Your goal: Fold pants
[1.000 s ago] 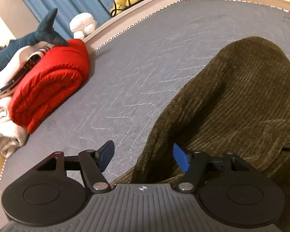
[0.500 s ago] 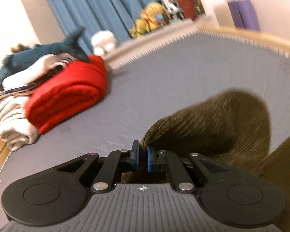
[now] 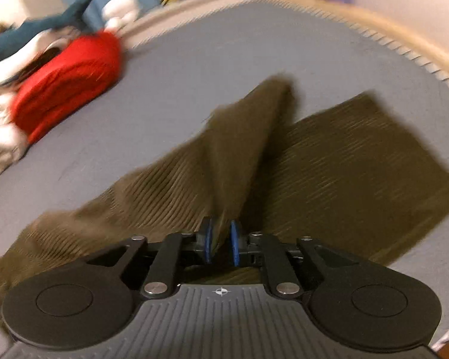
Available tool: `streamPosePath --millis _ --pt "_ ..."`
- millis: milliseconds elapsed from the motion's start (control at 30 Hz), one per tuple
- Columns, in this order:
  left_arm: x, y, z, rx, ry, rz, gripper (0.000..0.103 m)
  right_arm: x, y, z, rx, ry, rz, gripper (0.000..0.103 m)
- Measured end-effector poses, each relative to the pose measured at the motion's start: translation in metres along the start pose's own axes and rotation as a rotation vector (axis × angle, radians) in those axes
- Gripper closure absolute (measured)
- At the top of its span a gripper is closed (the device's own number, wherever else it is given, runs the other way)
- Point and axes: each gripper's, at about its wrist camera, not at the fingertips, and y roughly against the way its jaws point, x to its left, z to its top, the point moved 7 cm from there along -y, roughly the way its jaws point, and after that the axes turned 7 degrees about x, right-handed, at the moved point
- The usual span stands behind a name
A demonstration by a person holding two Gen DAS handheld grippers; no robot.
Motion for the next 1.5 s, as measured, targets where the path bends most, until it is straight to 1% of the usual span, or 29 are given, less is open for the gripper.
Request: streamPosePath --millis 33,67,133,167,267,333,433,500,533,633,700,767,800,867,900,933,967,1000,1033,1100,1200,1233,1300,1333,1367,1400,1433,1467,1500 --pt "0.002 0.002 0.003 -0.009 0.008 0.002 0.074 -0.013 0.009 0.011 -0.058 -0.036 -0.009 0.055" --pt "0.004 0.003 0.006 -0.016 0.016 0.007 0.074 -0.027 0.016 0.020 -0.110 -0.075 -0.024 0.047" --pt "0.011 0.002 0.011 -0.016 0.046 0.018 0.074 -0.056 0.023 0.036 -0.177 -0.167 -0.036 0.046" --pt "0.014 0.001 0.011 -0.010 0.063 0.022 0.074 -0.072 0.024 0.037 -0.186 -0.214 -0.031 0.046" --pt "0.031 -0.003 0.012 0.015 0.132 0.040 0.074 -0.103 0.005 0.041 -0.146 -0.354 0.015 0.045" --pt "0.042 -0.004 0.011 0.028 0.172 0.046 0.074 -0.103 -0.012 0.040 -0.114 -0.367 0.052 0.044" --pt "0.052 -0.003 0.009 0.028 0.189 0.068 0.074 -0.082 -0.036 0.041 -0.078 -0.280 0.065 0.043" --pt "0.056 -0.003 0.009 0.031 0.192 0.079 0.074 -0.048 -0.053 0.047 -0.078 -0.168 0.078 0.040" --pt "0.057 -0.003 0.008 0.035 0.195 0.082 0.074 -0.032 -0.061 0.049 -0.082 -0.094 0.073 0.036" --pt "0.062 -0.004 0.006 0.039 0.197 0.090 0.073 0.011 -0.083 0.054 -0.102 0.088 0.019 0.033" --pt "0.066 -0.005 0.005 0.038 0.195 0.101 0.070 0.035 -0.096 0.056 -0.095 0.171 -0.010 0.033" --pt "0.070 -0.007 0.005 0.042 0.197 0.113 0.069 0.056 -0.114 0.059 -0.081 0.270 -0.079 0.033" --pt "0.072 -0.008 0.005 0.045 0.201 0.116 0.069 0.063 -0.122 0.059 -0.078 0.318 -0.137 0.033" --pt "0.076 -0.009 0.005 0.049 0.208 0.115 0.069 0.069 -0.137 0.063 -0.088 0.385 -0.255 0.037" --pt "0.077 -0.009 0.005 0.050 0.209 0.114 0.069 0.068 -0.141 0.064 -0.089 0.394 -0.280 0.039" --pt "0.077 -0.009 0.006 0.049 0.208 0.112 0.069 0.065 -0.142 0.064 -0.085 0.394 -0.293 0.050" --pt "0.077 -0.009 0.007 0.048 0.207 0.109 0.069 0.061 -0.144 0.064 -0.076 0.386 -0.282 0.066" --pt "0.077 -0.008 0.007 0.046 0.205 0.103 0.069 0.057 -0.142 0.067 -0.073 0.363 -0.260 0.079" --pt "0.077 -0.007 0.008 0.045 0.204 0.097 0.069 0.049 -0.137 0.069 -0.088 0.336 -0.263 0.086" --pt "0.074 -0.004 0.008 0.041 0.201 0.079 0.069 0.032 -0.111 0.082 -0.169 0.245 -0.287 0.089" --pt "0.066 0.002 0.008 0.034 0.190 0.041 0.069 -0.019 -0.043 0.103 -0.351 -0.006 -0.291 0.092" --pt "0.063 0.003 0.008 0.033 0.185 0.030 0.069 -0.039 -0.022 0.104 -0.414 -0.073 -0.326 0.103" --pt "0.057 0.005 0.008 0.035 0.171 0.011 0.069 -0.084 0.015 0.101 -0.515 -0.180 -0.464 0.103" --pt "0.055 0.006 0.007 0.036 0.164 0.004 0.069 -0.113 0.023 0.096 -0.507 -0.255 -0.477 0.103" --pt "0.052 0.005 0.007 0.039 0.158 -0.001 0.069 -0.138 0.019 0.089 -0.448 -0.323 -0.454 0.103" --pt "0.050 0.005 0.006 0.042 0.151 -0.007 0.069 -0.165 0.006 0.077 -0.349 -0.413 -0.389 0.103" --pt "0.048 0.004 0.006 0.048 0.145 -0.010 0.069 -0.183 -0.005 0.064 -0.277 -0.485 -0.334 0.102" --pt "0.046 0.002 0.005 0.055 0.140 -0.009 0.069 -0.194 -0.014 0.054 -0.233 -0.538 -0.295 0.099" --pt "0.045 0.000 0.004 0.061 0.138 -0.009 0.069 -0.199 -0.023 0.047 -0.208 -0.568 -0.246 0.099"
